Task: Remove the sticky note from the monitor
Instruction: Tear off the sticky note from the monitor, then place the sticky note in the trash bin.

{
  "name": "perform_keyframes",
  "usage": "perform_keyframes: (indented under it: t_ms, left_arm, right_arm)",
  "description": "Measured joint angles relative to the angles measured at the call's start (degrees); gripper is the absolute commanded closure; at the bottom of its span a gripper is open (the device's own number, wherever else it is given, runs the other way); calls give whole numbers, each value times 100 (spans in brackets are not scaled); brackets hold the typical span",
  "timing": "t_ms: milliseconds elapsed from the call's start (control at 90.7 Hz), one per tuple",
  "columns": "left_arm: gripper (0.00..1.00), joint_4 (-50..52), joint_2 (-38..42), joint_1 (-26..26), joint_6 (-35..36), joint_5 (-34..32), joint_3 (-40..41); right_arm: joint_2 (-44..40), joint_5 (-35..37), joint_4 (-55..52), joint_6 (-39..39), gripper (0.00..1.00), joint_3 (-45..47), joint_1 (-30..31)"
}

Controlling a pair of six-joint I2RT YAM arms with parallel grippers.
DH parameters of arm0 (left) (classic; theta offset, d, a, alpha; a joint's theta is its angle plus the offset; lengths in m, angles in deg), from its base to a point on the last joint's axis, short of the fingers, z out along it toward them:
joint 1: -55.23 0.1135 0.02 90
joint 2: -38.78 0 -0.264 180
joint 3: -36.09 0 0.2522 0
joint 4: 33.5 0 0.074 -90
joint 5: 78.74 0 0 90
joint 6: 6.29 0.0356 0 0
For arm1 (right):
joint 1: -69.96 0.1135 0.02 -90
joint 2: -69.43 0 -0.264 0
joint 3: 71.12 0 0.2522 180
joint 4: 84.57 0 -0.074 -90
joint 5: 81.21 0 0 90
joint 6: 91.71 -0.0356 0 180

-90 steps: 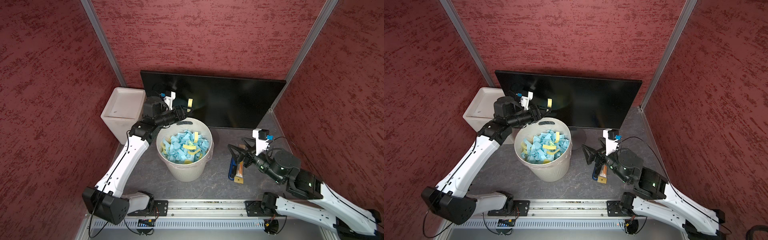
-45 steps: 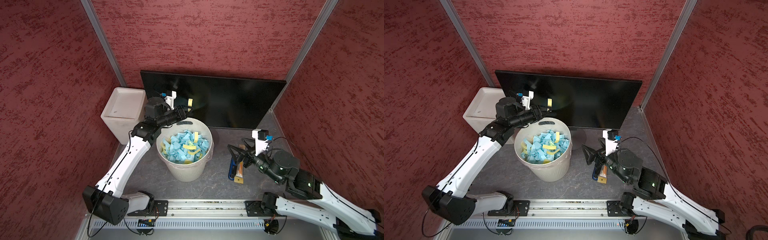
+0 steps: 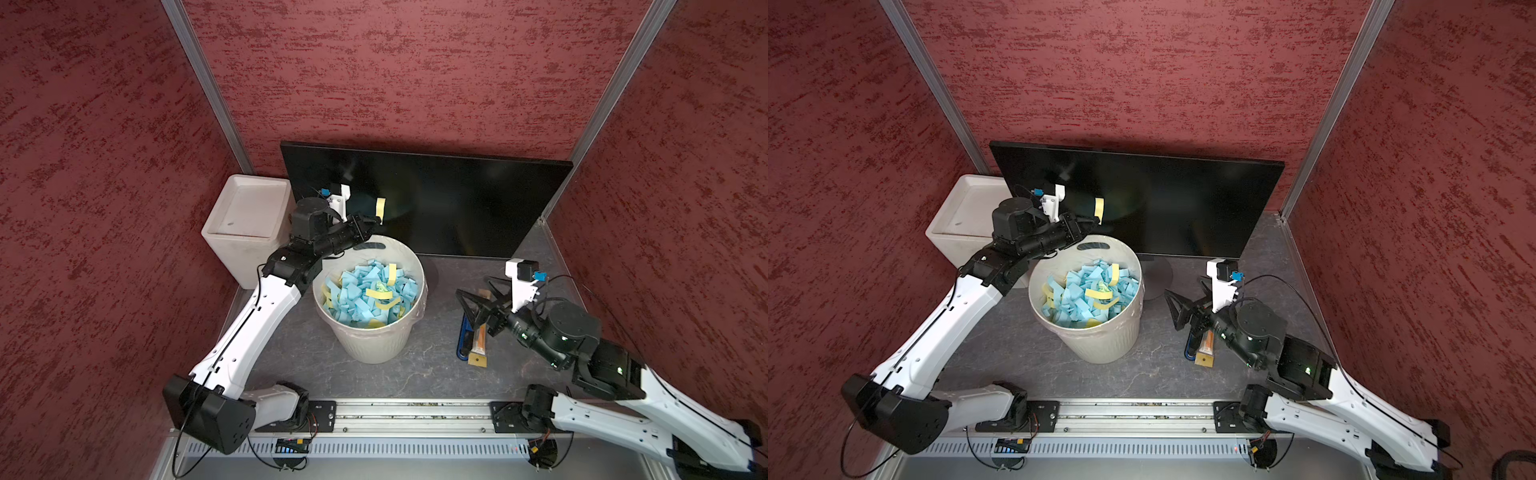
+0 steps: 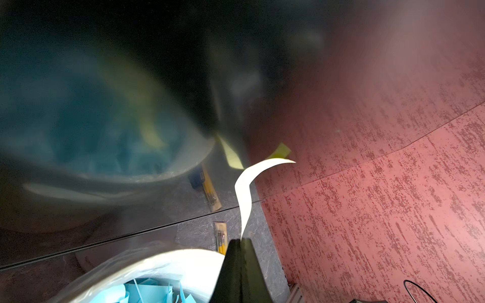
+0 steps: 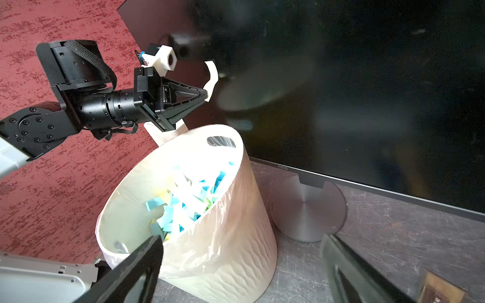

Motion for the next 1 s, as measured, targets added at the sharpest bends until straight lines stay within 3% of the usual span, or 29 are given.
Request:
perform_keyframes:
  t_ms: [617,1003]
  left_arm:
    - [98,730,1270,-658,271,-483,654]
    - [88,1226,1725,-981,501,-1150,1438]
  right_arm:
    - [-284,411,-313,63,2,-2,0]
    - [-385,1421,-437,483,2,149,0]
